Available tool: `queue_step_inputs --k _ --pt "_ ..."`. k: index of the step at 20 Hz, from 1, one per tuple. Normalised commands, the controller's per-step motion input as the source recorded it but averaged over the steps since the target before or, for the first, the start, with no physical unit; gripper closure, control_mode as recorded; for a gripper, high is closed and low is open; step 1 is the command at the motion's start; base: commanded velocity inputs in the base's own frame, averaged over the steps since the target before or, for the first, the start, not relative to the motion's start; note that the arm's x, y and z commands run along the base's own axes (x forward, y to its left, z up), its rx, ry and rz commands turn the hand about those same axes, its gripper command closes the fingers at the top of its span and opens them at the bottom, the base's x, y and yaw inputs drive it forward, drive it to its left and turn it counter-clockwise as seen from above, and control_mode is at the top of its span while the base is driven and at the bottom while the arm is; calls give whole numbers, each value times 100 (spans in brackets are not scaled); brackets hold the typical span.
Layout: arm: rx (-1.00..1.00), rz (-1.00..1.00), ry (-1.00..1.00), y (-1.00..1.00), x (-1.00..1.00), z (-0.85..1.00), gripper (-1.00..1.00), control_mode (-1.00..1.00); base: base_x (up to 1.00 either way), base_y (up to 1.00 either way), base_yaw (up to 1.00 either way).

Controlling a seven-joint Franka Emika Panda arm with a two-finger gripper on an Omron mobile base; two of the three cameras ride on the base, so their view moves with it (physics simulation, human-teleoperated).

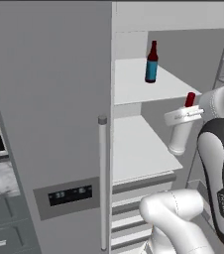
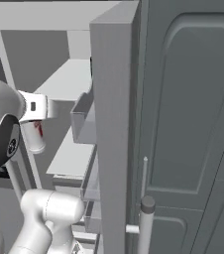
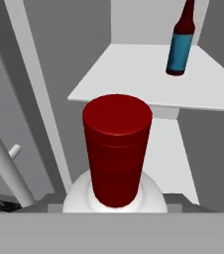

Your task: Place the beer and liquor on the top shelf of the fridge to keep them out of children's reach, and place the pear on lower shelves for easy access.

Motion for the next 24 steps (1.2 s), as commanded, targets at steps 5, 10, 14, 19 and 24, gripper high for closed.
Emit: queue_step_inputs --k 5,10,14,19,24 --pt "0 1 -2 2 3 0 100 -100 19 1 6" --pt "0 2 -19 1 5 12 100 -100 0 0 0" --pt "0 0 -26 0 6 38 100 -100 0 0 0" --pt "0 0 -4 0 29 64 100 -100 0 0 0" --pt "0 0 0 0 52 30 100 -100 0 0 0"
